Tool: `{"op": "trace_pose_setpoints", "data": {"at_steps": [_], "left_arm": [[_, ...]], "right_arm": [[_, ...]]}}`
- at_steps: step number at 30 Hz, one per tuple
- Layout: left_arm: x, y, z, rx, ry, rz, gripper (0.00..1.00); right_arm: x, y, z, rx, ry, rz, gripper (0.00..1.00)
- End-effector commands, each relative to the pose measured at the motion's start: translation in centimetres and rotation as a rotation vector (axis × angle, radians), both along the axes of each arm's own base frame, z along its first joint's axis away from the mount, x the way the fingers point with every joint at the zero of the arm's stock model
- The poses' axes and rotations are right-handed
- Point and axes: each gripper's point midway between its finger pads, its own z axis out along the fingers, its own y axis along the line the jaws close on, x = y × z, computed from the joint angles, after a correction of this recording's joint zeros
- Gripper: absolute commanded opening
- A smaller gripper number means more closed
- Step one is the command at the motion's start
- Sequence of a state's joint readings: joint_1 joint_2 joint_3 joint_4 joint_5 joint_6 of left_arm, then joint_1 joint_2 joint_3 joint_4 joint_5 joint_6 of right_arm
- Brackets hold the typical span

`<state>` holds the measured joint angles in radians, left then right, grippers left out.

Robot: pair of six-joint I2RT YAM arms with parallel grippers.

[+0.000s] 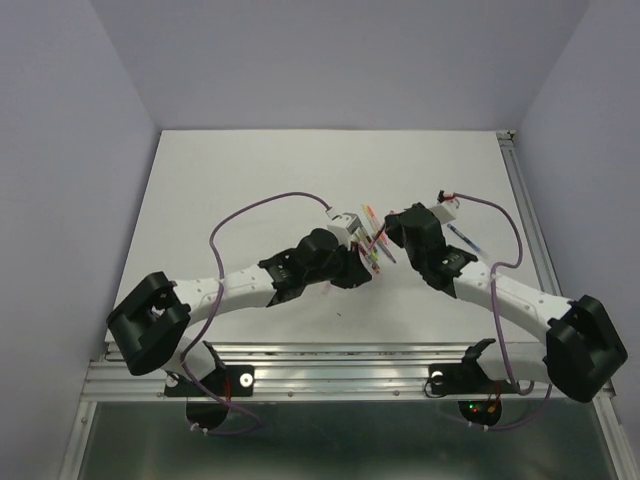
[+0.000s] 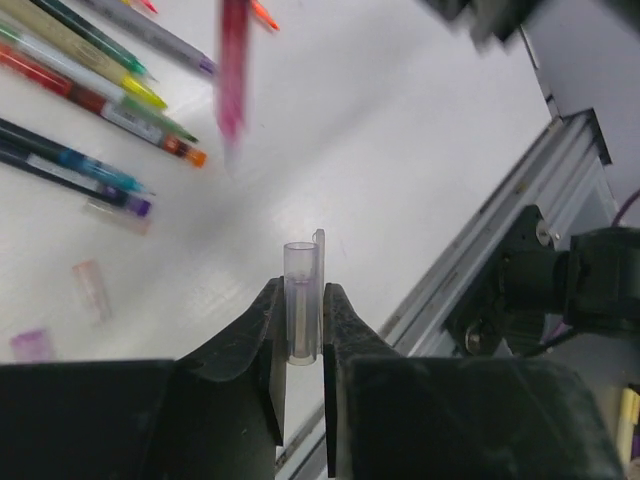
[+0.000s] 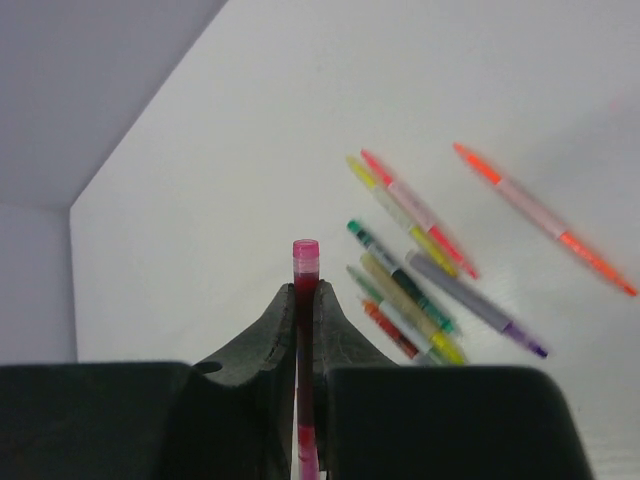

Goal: Open the pen caps

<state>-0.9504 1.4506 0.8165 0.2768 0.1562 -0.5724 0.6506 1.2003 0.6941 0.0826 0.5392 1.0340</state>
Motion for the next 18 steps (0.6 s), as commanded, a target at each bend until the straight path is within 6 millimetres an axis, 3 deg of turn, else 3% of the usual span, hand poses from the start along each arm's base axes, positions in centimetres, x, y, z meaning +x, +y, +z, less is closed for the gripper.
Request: {"op": "trace_pose_setpoints", "data": {"at_steps": [1,2,4,5,9,13,17,18], "left_arm": [[-5.6,0.2,2.0,-0.094,0.039,-0.099,0.00],[-6.2,0.9,0.9,-0.080,0.064,-0.094,0.00],[-7.1,1.4,0.9,-0.099,0.093,-0.086,0.00],[-7.7,2.0,-0.1,-0.082,0.107,-0.079,0.00],[-7.1,3.8,-1.3,-0.041,0.136,0.024,0.00],[-5.3,4.9,-2.9,0.070,0.147,0.130,0.00],[-3.3,5.5,-4.0,0.144,0.134,0.192,0.02],[-3.0,5.4,-3.9,0.149,0.132,0.197,0.04]], "right_arm": [[5.3,-6.0,3.4,-0.118,-0.100,-0.335,0.01],[6.3,-7.0,3.4,-0.113,-0.101,-0.360,0.01],[7.9,-7.3,3.2,-0.100,-0.096,-0.363,0.01],[8.6,-7.5,3.2,-0.090,-0.089,-0.348,0.01],[8.8,-6.2,3.3,-0.122,-0.090,-0.236,0.01],[7.0,-3.9,3.3,-0.169,-0.160,-0.012,0.01],[3.7,0.4,2.3,-0.261,-0.222,0.371,0.01],[3.0,0.7,2.0,-0.321,-0.240,0.440,0.01]]}}
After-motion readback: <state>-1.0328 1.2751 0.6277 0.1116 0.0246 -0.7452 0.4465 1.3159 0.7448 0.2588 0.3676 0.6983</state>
